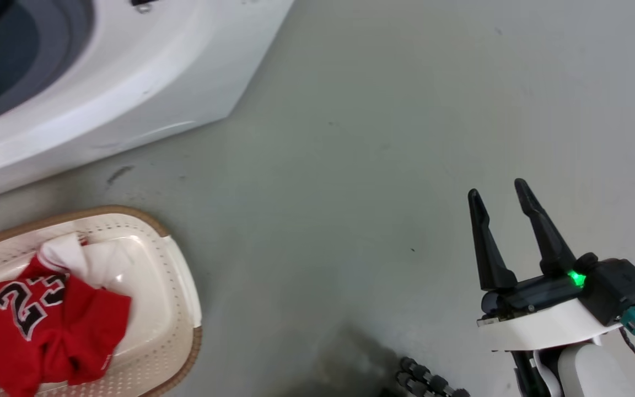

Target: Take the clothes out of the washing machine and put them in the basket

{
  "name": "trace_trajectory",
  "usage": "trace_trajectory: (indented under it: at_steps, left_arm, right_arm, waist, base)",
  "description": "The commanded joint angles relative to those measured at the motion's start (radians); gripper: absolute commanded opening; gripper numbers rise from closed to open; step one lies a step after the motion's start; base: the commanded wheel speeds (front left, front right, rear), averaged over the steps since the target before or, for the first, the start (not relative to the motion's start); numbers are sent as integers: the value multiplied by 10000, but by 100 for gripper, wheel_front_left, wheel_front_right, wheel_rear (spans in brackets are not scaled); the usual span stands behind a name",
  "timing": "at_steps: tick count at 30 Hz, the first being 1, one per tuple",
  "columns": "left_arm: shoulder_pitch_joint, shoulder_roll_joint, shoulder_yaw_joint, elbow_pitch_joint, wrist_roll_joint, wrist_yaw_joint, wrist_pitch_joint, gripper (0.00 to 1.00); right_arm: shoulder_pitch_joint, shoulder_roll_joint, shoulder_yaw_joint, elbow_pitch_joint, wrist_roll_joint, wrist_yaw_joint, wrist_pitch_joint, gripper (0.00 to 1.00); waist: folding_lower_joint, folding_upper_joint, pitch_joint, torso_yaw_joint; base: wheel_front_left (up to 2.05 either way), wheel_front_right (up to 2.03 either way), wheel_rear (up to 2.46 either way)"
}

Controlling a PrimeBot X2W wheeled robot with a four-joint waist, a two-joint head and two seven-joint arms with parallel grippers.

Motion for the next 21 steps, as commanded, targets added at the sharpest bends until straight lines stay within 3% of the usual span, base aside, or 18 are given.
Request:
trace_trajectory:
  at_steps: [1, 21]
  left_arm:
    - [357, -100, 44, 94, -125, -37, -389, 0]
    - [4727, -2036, -18, 831, -1017, -48, -6828, 0]
  right_arm:
    - [-119, 11, -93, 7, -125, -10, -24, 100]
    - [506, 7, -784, 322, -1596, -10, -24, 100]
  waist:
    - [0, 0, -517, 499]
    - [0, 0, -3474, 2771]
  base:
    - [0, 0, 0]
    - [0, 0, 0]
